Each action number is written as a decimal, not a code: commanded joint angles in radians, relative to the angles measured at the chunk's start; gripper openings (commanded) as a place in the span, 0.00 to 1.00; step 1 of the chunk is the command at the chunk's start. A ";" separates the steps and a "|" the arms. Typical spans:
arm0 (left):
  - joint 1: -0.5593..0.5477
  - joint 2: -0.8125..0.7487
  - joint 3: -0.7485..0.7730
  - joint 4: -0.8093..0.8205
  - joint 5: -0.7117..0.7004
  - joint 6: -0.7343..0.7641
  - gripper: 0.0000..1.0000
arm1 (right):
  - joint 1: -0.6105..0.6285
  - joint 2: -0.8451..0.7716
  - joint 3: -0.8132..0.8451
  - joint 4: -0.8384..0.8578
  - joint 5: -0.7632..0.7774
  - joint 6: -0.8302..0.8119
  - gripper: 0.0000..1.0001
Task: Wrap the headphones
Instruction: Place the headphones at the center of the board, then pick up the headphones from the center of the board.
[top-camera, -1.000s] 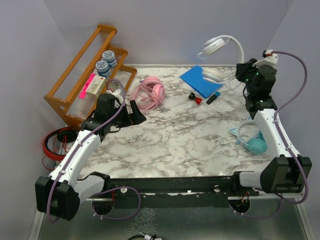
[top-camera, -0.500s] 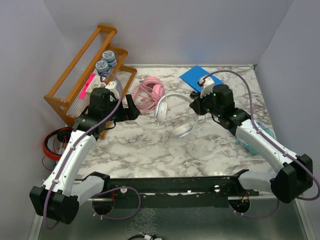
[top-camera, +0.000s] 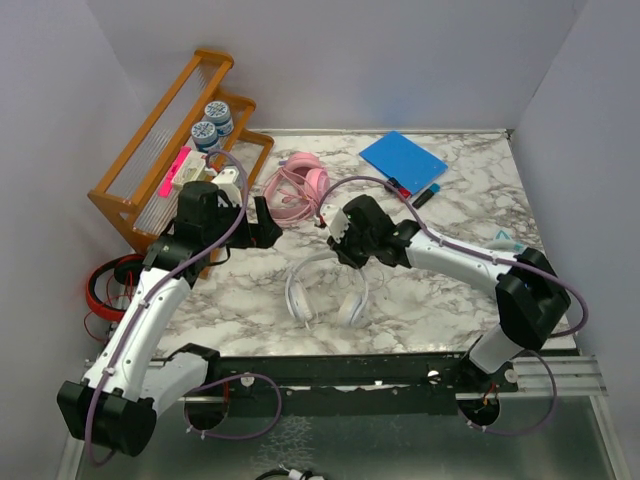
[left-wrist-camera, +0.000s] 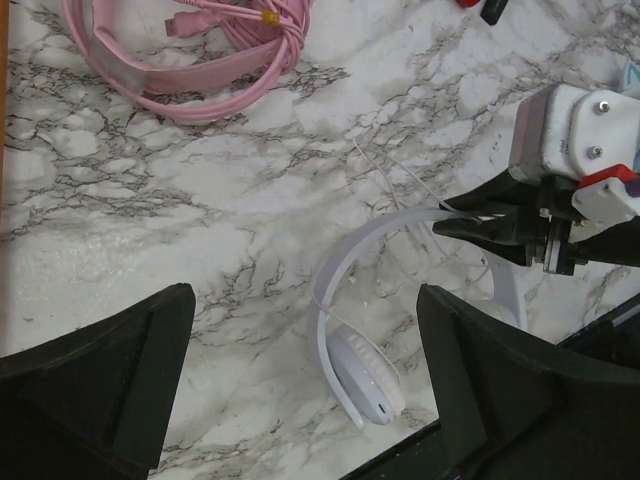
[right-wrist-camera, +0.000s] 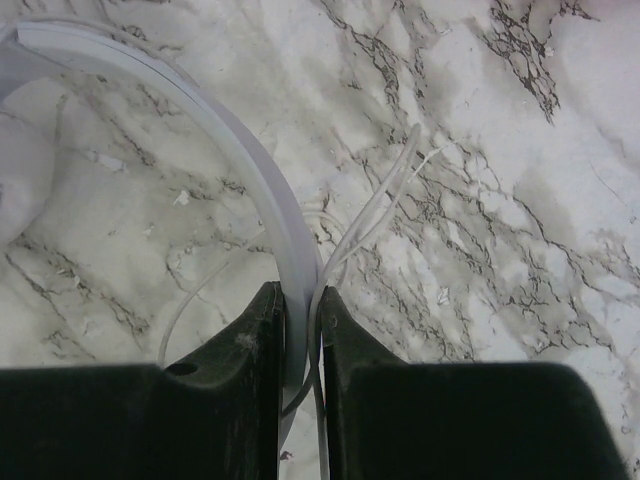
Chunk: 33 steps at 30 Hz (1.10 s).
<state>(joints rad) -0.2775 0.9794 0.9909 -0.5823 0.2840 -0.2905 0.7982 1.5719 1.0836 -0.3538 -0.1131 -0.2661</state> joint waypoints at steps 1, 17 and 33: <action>-0.006 0.026 -0.033 0.035 0.008 0.005 0.99 | -0.005 0.052 0.049 0.051 -0.019 -0.009 0.09; -0.042 0.069 -0.195 0.296 0.077 -0.062 0.99 | -0.014 -0.039 -0.105 0.278 0.179 0.161 0.63; -0.264 0.482 0.014 0.320 0.024 0.247 0.99 | -0.113 -0.245 -0.329 0.199 0.242 0.579 0.50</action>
<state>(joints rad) -0.5262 1.3727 0.8997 -0.2676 0.2588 -0.1967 0.7101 1.3979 0.8169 -0.1539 0.0853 0.1699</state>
